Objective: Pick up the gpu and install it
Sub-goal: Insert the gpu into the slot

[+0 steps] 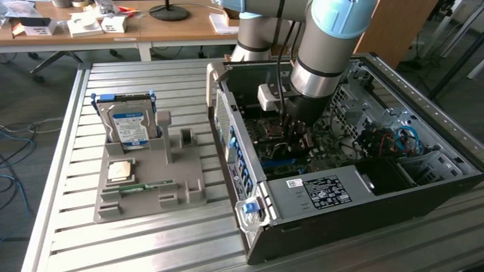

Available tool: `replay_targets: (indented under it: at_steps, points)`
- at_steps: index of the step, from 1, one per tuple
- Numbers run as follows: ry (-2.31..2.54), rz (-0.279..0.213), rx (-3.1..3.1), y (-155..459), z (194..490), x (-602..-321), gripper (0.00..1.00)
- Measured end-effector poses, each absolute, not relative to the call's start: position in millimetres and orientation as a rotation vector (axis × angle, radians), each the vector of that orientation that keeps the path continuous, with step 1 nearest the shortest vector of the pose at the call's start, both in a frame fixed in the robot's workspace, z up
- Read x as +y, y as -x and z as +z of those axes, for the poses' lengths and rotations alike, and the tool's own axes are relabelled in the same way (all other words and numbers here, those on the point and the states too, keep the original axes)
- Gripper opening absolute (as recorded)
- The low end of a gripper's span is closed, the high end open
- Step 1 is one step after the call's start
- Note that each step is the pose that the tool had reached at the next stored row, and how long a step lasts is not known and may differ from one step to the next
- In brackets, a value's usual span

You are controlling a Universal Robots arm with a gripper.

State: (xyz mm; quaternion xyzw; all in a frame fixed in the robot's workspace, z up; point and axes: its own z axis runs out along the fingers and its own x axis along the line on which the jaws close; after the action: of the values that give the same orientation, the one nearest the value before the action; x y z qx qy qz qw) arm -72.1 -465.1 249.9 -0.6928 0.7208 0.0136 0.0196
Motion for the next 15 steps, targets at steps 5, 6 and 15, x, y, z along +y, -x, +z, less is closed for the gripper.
replay_targets:
  at_steps: [5,6,15]
  points:
    - [2.149,0.043,2.236,72.2,249.8,-465.4,0.26]
    - [2.149,0.043,2.236,72.2,249.7,-465.4,0.26]
    - [2.149,0.043,2.236,72.7,249.6,-465.4,0.26]
